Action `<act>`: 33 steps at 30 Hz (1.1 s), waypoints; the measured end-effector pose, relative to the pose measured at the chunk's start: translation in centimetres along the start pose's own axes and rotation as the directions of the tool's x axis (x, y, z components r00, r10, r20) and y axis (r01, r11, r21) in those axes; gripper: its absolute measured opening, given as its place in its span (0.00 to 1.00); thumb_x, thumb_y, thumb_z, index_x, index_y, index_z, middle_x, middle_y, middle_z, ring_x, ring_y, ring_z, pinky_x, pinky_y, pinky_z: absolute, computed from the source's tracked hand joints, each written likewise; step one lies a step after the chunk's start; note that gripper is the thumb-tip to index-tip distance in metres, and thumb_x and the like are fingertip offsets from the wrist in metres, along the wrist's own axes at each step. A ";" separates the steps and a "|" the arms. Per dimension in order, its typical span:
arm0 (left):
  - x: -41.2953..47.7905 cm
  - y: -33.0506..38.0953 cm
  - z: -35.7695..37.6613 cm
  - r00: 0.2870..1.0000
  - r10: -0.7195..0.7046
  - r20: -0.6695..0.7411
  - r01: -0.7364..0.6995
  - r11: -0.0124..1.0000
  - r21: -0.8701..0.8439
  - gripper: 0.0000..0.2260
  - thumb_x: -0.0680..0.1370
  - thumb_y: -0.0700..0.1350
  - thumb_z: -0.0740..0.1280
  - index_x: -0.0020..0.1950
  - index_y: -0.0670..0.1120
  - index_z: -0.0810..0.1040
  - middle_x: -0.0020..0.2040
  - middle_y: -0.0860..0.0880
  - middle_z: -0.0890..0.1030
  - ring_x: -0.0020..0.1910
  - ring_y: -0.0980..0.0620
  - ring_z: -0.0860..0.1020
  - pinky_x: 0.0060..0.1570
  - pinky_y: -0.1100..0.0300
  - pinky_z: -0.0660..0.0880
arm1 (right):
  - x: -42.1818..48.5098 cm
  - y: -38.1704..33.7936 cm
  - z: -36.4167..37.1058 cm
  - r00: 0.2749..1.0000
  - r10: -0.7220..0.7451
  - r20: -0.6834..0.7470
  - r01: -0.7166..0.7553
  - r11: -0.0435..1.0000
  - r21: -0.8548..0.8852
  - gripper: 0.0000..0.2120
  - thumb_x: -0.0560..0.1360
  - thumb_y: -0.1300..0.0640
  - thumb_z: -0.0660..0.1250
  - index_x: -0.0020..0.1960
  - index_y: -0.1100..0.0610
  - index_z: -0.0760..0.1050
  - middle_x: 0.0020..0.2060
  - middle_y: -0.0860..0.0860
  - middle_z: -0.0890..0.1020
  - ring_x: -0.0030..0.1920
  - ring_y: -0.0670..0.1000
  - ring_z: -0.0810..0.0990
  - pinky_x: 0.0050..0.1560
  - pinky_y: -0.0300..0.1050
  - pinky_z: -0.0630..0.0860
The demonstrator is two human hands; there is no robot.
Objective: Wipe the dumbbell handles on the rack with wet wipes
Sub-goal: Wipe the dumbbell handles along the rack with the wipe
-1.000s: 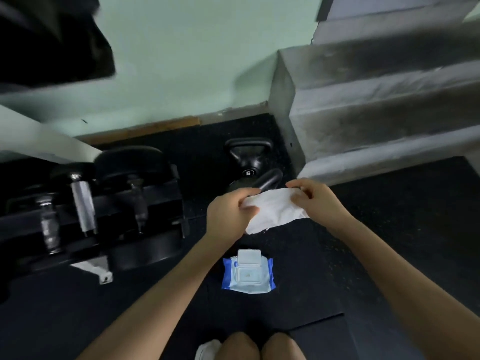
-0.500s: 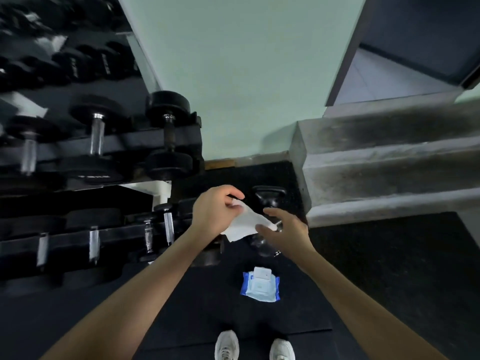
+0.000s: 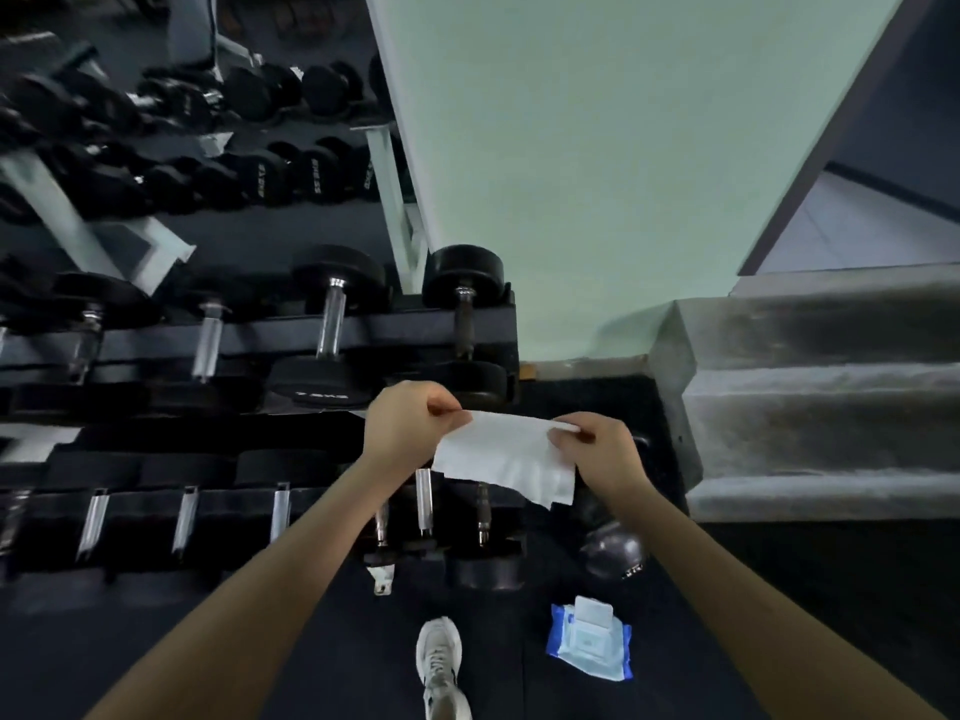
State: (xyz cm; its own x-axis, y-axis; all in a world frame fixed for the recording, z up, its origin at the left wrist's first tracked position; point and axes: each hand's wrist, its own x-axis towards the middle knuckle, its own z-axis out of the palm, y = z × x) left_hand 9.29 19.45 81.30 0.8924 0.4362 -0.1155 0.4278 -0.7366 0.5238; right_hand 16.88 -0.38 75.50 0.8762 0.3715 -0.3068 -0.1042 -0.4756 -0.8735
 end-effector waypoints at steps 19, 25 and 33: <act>20.0 -7.9 -0.2 0.979 -0.178 0.098 0.198 0.944 -0.263 0.18 0.76 0.49 0.67 0.64 0.46 0.71 0.59 0.48 0.77 0.57 0.48 0.76 0.53 0.57 0.73 | 19.1 -8.4 7.1 0.952 0.160 -0.259 -0.221 0.949 -0.224 0.20 0.76 0.51 0.64 0.67 0.55 0.71 0.58 0.54 0.78 0.55 0.55 0.77 0.55 0.47 0.73; 19.3 -8.0 4.4 0.964 -0.255 0.071 0.265 0.936 -0.231 0.13 0.76 0.47 0.65 0.59 0.45 0.78 0.54 0.48 0.81 0.53 0.49 0.79 0.51 0.57 0.75 | 19.1 -6.6 9.1 0.971 0.121 -0.208 -0.166 0.962 -0.216 0.17 0.78 0.52 0.63 0.65 0.54 0.74 0.60 0.51 0.79 0.58 0.51 0.77 0.54 0.42 0.70; 20.8 -6.2 7.1 0.860 -0.443 0.252 0.490 0.581 -0.650 0.04 0.74 0.44 0.69 0.44 0.46 0.83 0.43 0.45 0.84 0.46 0.46 0.82 0.49 0.53 0.78 | 21.6 -6.4 12.5 0.953 0.262 -0.153 -0.276 0.957 -0.084 0.14 0.76 0.45 0.64 0.43 0.55 0.80 0.39 0.50 0.82 0.44 0.53 0.81 0.40 0.44 0.72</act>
State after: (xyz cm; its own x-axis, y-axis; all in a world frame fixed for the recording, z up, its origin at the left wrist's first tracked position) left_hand 26.22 29.42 69.68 0.6147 0.5709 -0.5442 0.5923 0.1216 0.7965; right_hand 30.55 20.65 69.71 0.8796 0.1079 -0.4633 -0.3025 -0.6249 -0.7197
